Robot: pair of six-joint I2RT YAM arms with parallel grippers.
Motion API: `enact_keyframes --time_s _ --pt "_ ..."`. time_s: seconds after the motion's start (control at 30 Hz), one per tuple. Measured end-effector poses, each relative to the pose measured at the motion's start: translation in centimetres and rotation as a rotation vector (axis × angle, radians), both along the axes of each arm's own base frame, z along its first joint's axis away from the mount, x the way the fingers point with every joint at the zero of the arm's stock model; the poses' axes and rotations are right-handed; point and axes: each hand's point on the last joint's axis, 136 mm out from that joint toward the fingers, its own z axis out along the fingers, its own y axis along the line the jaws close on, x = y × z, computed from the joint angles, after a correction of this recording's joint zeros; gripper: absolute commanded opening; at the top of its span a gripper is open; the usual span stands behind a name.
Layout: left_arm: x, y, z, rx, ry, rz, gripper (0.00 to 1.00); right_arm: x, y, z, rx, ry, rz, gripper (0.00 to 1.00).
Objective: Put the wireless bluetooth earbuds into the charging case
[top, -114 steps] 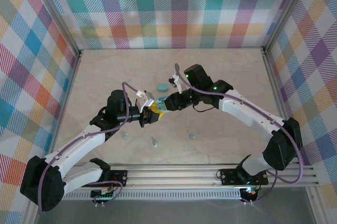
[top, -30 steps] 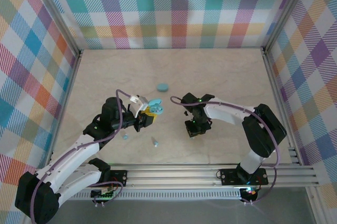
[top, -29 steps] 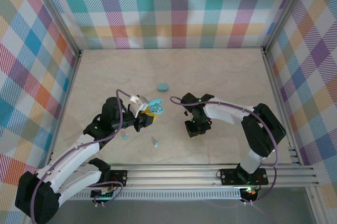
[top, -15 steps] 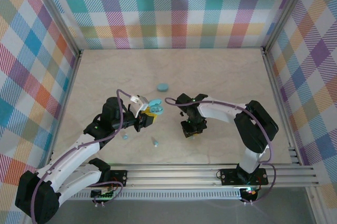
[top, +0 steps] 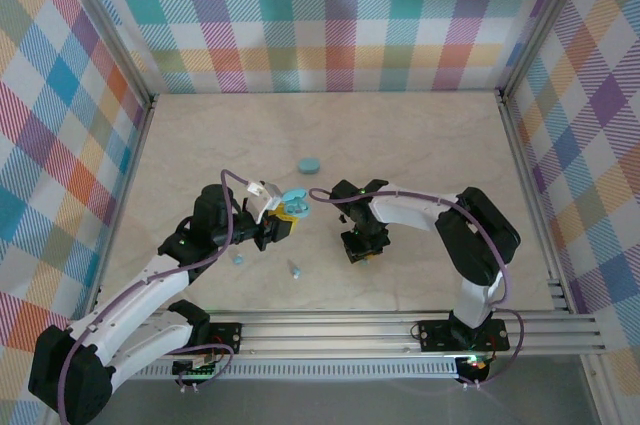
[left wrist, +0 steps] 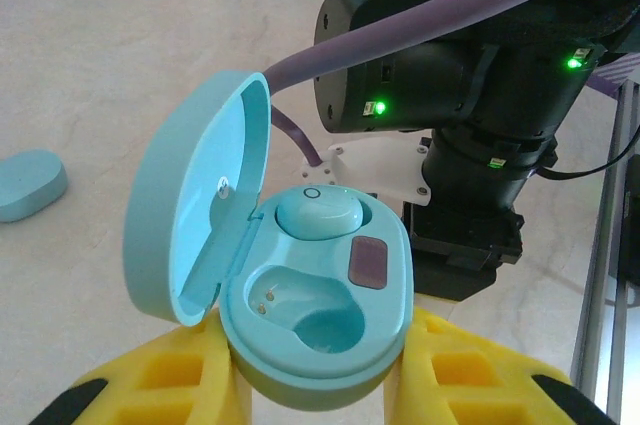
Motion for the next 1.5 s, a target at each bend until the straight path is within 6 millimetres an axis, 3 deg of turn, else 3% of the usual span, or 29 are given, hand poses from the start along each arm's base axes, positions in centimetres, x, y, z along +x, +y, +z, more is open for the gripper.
enact_keyframes --time_s 0.4,1.2,1.37,1.5 --pt "0.0 0.0 0.1 -0.001 -0.002 0.0 0.15 0.2 -0.5 -0.3 -0.036 -0.012 0.027 0.31" --pt "0.2 0.0 -0.4 0.008 0.009 0.006 0.15 2.2 -1.5 0.1 -0.112 -0.062 -0.005 0.16" --pt "0.3 -0.2 -0.7 0.007 0.02 0.001 0.15 3.4 -1.1 1.8 -0.033 -0.097 -0.071 0.14" --pt "0.6 -0.6 -0.7 0.0 0.024 -0.01 0.15 4.7 -0.6 5.0 0.101 -0.16 -0.152 0.13"
